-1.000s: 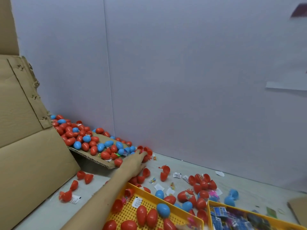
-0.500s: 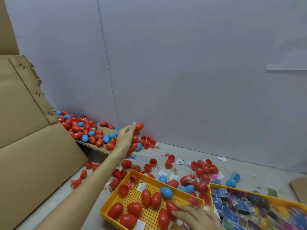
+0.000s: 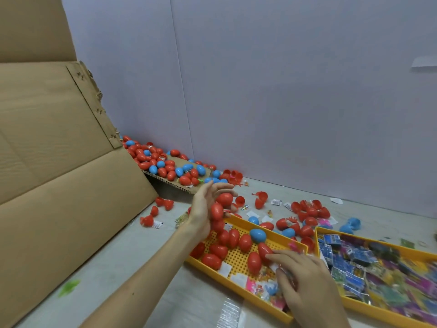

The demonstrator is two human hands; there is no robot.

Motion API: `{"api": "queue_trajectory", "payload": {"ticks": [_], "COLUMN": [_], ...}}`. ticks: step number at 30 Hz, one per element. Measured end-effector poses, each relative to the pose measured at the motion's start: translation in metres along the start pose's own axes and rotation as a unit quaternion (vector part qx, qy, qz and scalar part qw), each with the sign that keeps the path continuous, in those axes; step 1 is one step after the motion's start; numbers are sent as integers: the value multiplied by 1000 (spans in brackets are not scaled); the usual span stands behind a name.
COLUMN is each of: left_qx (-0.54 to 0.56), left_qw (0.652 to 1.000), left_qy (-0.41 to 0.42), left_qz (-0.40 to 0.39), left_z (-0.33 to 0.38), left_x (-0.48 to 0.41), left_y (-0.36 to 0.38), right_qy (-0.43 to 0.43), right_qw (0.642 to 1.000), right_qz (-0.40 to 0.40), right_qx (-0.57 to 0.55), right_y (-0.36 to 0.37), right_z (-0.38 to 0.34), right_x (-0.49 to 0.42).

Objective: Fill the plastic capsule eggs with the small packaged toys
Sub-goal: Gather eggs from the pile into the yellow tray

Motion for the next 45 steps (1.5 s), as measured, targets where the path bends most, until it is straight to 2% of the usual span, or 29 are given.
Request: {"api": "queue_trajectory", "payload": {"ticks": [3, 11, 13, 14, 15, 16, 17, 19, 21, 23, 24, 28, 32, 40, 42, 45], "left_qx": [21, 102, 99, 43, -62, -191, -315, -498, -619, -693, -710, -740, -755, -793, -782, -741], "left_qw": [1000, 991, 993, 998, 994, 970, 932, 858, 784, 719, 702, 666, 649, 588, 598, 644], "left_qy": [-7, -5, 29, 51, 73, 90, 100, 73, 37, 49, 61, 87, 95, 145, 167, 185], "left_qz": [-14, -83, -53, -5, 59, 121, 149, 96, 15, -2, 6, 33, 16, -67, -57, -45], "left_z": [-7, -4, 14, 24, 36, 47, 52, 37, 11, 1, 0, -4, -5, -4, -1, 4], "left_x": [1, 7, 2, -3, -6, -7, -10, -24, -33, -40, -43, -57, -73, -89, -89, -83], "left_y": [-1, -12, -34, -50, -66, -80, -87, -88, -85, -81, -79, -72, -64, -34, -33, -37], "right_qy": [22, 23, 20, 21, 21, 19, 19, 19, 8, -8, -15, -39, -62, -62, -54, -48], "right_qw": [999, 999, 999, 999, 999, 999, 999, 999, 1000, 1000, 1000, 998, 997, 998, 998, 999], "right_qz": [-32, -25, -28, -30, -30, -29, -28, -23, -6, 14, 21, 37, 41, 25, 24, 25], "right_qx": [-18, -27, -31, -32, -32, -30, -27, -20, -4, 10, 14, 21, 22, 1, 0, 3], "right_y": [2, -1, 0, 1, 1, 1, 0, -2, -4, -6, -6, -7, -10, -7, -7, -7], "right_z": [0, 0, 0, 0, 0, 0, 0, 0, -1, -3, -3, -2, -6, -6, -5, -4], "right_x": [2, 2, 1, 1, 1, 1, 1, 0, -1, -2, -3, -4, -6, -7, -8, -7]}}
Point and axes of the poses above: each hand's wrist, its own x-axis away from the middle knuckle, its own y-axis out of the palm, z = x × y, the point moved 9 cm from there along -x, towards the middle knuckle, and after that the axes turned 5 degrees about -y, right-handed, at the moved point
